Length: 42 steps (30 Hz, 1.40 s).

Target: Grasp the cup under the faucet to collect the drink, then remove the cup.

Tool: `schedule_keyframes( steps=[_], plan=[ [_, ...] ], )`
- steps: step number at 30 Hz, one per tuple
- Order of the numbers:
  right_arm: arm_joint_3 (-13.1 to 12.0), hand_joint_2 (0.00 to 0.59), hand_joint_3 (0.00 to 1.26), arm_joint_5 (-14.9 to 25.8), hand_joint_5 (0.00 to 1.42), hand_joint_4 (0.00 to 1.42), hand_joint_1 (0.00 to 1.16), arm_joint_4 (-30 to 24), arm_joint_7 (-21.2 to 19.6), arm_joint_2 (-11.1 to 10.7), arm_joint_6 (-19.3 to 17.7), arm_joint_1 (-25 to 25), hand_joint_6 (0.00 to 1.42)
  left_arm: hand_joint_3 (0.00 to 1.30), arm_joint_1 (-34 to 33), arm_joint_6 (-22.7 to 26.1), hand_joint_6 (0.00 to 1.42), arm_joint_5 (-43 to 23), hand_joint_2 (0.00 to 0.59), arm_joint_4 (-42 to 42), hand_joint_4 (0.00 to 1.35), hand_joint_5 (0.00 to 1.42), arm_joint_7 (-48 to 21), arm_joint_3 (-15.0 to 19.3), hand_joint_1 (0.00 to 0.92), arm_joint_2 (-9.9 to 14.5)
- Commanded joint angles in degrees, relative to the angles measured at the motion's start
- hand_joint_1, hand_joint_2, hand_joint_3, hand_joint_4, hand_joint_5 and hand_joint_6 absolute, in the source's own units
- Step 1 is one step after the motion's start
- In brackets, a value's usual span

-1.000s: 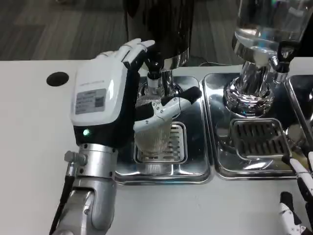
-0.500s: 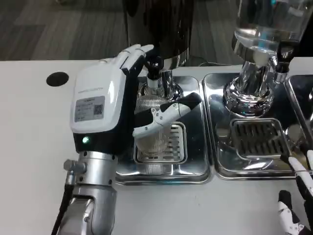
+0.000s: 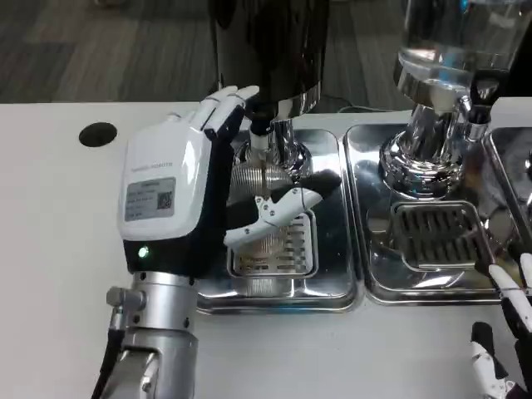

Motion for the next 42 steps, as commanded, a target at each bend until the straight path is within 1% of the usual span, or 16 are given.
schedule_keyframes(
  steps=[1, 27, 42],
  plan=[
    [0.23, 0.493, 0.16, -0.2, 0.0, 0.0, 0.07, -0.4, 0.17, 0.22, -0.15, 0.18, 0.03, 0.49, 2.31, 0.13, 0.41, -0.07, 0.059, 0.99, 0.29, 0.48, -0.86, -0.51, 0.0, 0.15],
    [1.03, 0.501, 0.16, -0.28, 0.0, 0.0, 0.09, 0.07, -0.04, 0.09, -0.21, 0.06, 0.03, 0.49, 4.95, -0.63, 0.43, 0.38, 0.059, 1.55, 0.29, 0.48, 0.64, -0.86, 0.0, -0.41],
    [0.75, 0.501, 0.16, -0.01, 0.0, 0.0, 0.09, -0.22, 0.03, 0.05, -0.07, 0.09, 0.03, 0.49, 4.85, -1.02, 0.43, 0.1, 0.064, 2.11, 0.29, 0.48, 1.02, -0.54, 0.0, -0.36]
  ],
)
